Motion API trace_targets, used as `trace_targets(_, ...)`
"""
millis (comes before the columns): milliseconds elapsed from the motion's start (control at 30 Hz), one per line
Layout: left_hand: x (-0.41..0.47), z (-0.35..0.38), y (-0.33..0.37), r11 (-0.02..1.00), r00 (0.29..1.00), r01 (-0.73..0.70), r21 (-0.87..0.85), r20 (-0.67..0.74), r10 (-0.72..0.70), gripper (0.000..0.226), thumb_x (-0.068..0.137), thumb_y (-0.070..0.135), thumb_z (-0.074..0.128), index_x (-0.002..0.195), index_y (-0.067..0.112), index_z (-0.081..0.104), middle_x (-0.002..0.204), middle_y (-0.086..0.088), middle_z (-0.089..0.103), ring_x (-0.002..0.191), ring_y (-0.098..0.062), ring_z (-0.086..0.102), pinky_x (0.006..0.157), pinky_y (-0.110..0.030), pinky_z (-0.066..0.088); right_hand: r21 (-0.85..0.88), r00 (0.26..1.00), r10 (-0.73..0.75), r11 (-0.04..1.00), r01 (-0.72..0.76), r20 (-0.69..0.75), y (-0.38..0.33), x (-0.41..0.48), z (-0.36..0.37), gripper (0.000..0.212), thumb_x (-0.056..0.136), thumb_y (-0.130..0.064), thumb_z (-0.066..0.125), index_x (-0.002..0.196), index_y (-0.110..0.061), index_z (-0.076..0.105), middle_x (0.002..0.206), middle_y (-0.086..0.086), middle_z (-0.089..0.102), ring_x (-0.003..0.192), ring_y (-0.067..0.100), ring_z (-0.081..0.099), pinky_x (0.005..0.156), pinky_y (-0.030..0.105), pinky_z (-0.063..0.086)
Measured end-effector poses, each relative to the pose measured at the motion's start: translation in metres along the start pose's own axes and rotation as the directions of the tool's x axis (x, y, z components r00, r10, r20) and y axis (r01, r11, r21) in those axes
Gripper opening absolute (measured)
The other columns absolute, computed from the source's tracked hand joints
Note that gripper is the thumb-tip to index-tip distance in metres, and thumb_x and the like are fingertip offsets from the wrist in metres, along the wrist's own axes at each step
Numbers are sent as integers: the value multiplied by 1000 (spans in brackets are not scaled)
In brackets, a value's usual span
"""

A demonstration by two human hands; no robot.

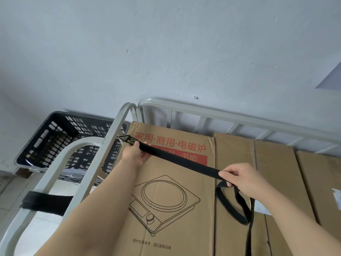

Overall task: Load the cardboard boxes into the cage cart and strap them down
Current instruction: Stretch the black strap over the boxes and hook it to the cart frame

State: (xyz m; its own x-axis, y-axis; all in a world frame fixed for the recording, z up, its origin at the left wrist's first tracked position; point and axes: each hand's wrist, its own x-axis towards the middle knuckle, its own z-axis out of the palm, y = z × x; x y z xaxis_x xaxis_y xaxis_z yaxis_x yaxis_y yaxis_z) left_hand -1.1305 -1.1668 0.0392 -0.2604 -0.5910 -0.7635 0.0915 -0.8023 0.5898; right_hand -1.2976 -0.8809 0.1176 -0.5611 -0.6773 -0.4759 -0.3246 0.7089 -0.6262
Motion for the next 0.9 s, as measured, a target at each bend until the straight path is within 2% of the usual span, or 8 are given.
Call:
trace_targets(167, -35, 20, -17, 998, 994, 45, -33, 101, -42, 15, 99, 15, 49, 108, 5, 55, 88, -9, 68, 74, -22, 68, 51, -36, 56, -38, 996, 76, 996, -75, 40, 12, -39, -15, 21, 85, -47, 63, 76, -29, 70, 65, -8, 69, 45, 1, 49, 49, 18, 38)
trace_targets(300, -85, 40, -47, 997, 983, 76, -8, 169, -74, 17, 100, 19, 47, 104, 5, 55, 78, -7, 68, 69, -20, 69, 63, -40, 58, -24, 992, 126, 992, -126, -4, 39, -91, -41, 9, 82, -40, 69, 90, -36, 71, 90, -18, 69, 88, 0, 62, 75, 23, 46)
trace_targets(400, -128, 53, -75, 995, 972, 80, 59, 218, -91, 19, 100, 19, 46, 101, 4, 56, 71, -6, 66, 65, -19, 67, 67, -39, 57, -11, 978, 186, 982, -188, -97, 69, -139, -68, 24, 82, -36, 71, 105, -31, 68, 106, -13, 64, 98, 6, 59, 74, 17, 41)
trace_targets(500, -173, 68, -107, 990, 965, 37, 135, 254, -71, 22, 102, 19, 41, 101, 2, 55, 80, -9, 65, 74, -22, 65, 68, -36, 54, -10, 963, 234, 971, -237, -133, 100, -192, -93, 18, 81, -42, 70, 96, -34, 70, 99, -15, 67, 88, 2, 61, 62, 15, 42)
trace_targets(633, -236, 88, -162, 979, 942, -26, 204, 333, -45, 22, 103, 16, 37, 94, 3, 52, 82, -10, 63, 75, -23, 64, 83, -41, 53, -68, 951, 259, 960, -273, -169, 150, -264, -123, 28, 76, -58, 67, 75, -30, 74, 77, -7, 71, 76, 11, 66, 70, 30, 52)
trace_targets(700, -266, 98, -191, 978, 935, -30, 206, 353, -46, 25, 104, 17, 37, 90, 3, 51, 82, -11, 64, 77, -23, 65, 78, -40, 54, -79, 951, 253, 960, -270, -179, 179, -298, -135, 31, 75, -60, 66, 70, -30, 73, 72, -6, 71, 72, 11, 66, 66, 29, 51)
trace_targets(800, -306, 112, -235, 979, 927, -21, 201, 370, -56, 26, 104, 18, 37, 90, 2, 52, 84, -11, 66, 80, -24, 66, 72, -39, 53, -44, 948, 238, 967, -252, -212, 223, -347, -155, 37, 74, -61, 66, 62, -27, 72, 52, -11, 62, 47, 0, 55, 51, 20, 39)
trace_targets(900, -341, 125, -281, 974, 913, -11, 228, 399, -83, 26, 102, 17, 40, 87, 3, 55, 86, -11, 69, 78, -22, 67, 80, -41, 54, 35, 936, 241, 970, -240, -258, 267, -389, -169, 58, 77, -63, 63, 66, -6, 66, 42, -7, 36, 37, 8, 33, 41, 16, 23)
